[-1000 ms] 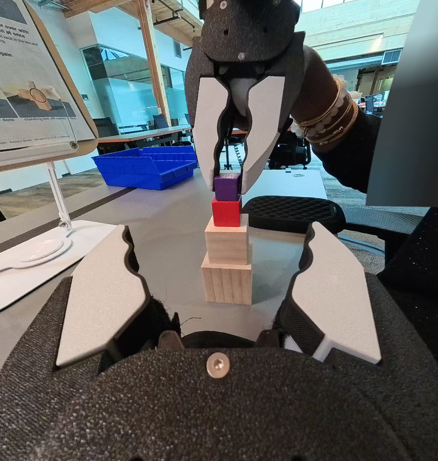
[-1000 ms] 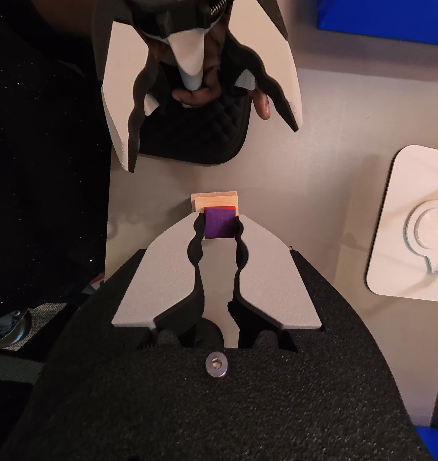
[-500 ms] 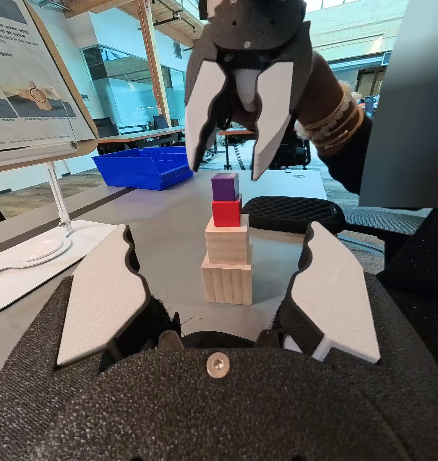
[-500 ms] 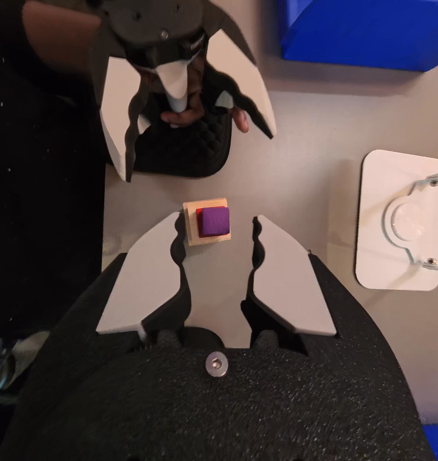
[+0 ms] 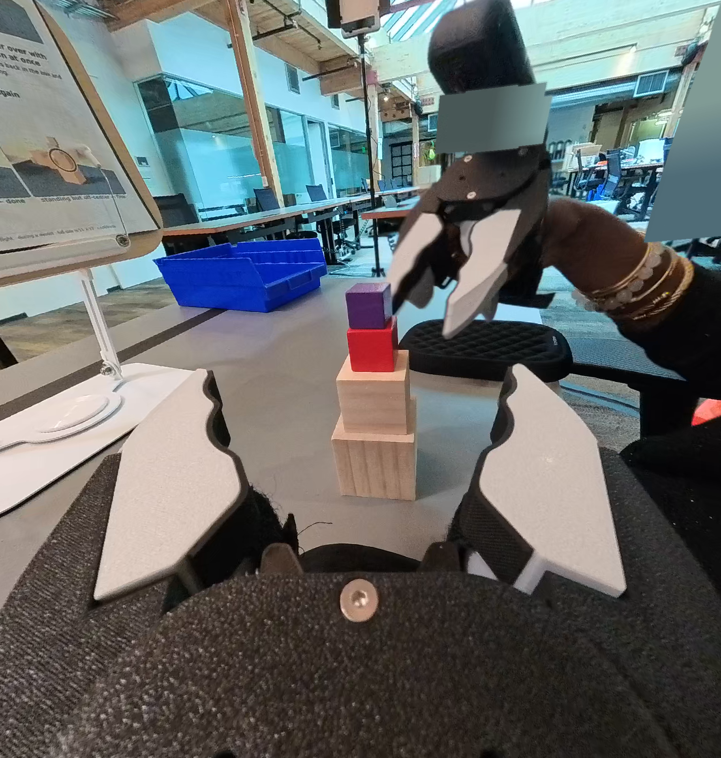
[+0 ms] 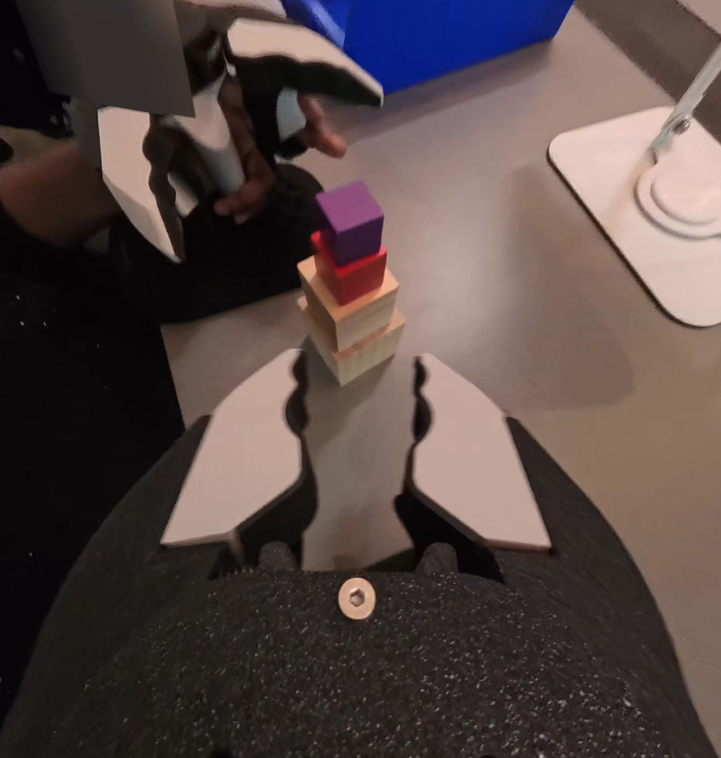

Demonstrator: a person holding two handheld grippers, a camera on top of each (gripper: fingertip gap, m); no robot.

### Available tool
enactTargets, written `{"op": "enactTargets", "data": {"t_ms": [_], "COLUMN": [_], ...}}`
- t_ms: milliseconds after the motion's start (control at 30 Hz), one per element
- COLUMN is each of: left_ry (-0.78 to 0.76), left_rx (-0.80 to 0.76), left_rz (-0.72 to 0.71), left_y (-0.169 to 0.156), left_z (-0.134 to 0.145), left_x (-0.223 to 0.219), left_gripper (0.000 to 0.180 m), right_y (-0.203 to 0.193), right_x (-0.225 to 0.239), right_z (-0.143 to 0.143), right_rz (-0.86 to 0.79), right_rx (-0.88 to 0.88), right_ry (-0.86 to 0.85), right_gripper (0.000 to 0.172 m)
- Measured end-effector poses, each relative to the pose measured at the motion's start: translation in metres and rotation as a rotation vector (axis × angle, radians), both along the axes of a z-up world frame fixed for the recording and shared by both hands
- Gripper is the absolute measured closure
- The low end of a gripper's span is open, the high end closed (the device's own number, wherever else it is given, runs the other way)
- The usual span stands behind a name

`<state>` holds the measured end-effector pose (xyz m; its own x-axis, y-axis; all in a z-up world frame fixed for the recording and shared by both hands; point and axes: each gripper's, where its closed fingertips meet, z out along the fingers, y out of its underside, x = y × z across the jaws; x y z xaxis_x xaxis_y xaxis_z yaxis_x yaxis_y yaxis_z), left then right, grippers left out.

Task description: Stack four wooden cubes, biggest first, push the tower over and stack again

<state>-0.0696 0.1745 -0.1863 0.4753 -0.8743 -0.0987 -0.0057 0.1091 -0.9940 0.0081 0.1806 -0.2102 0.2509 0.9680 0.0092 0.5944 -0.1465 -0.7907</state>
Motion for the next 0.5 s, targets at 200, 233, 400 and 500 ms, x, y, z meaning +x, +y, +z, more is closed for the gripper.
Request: {"op": "enactTargets", "data": {"t_ms": [200, 233, 400, 500], "left_ry": [-0.004, -0.005, -0.011, -0.01], "left_rx": [0.0, 0.0, -0.004, -0.003], "left_rz": [0.003, 0.003, 0.005, 0.006], "left_y": [0.0, 0.0, 0.001, 0.001], "left_z": [0.0, 0.0, 0.001, 0.001], "left_x": [-0.001, -0.001, -0.001, -0.001], "left_gripper": [0.054, 0.054, 0.055, 0.055], "right_y": [-0.02, -0.024, -0.035, -0.034], "right_x": [0.009, 0.008, -0.002, -0.006], "right_z": [-0.013, -0.016, -0.031, -0.036], "right_rz": [0.072, 0.095, 0.179, 0.19], "right_rx": [-0.041, -0.038, -0.065, -0.079], "right_ry": [-0.057, -0.076, -0.112, -0.112], "right_gripper": [0.172, 0.172, 0.172, 0.172]}}
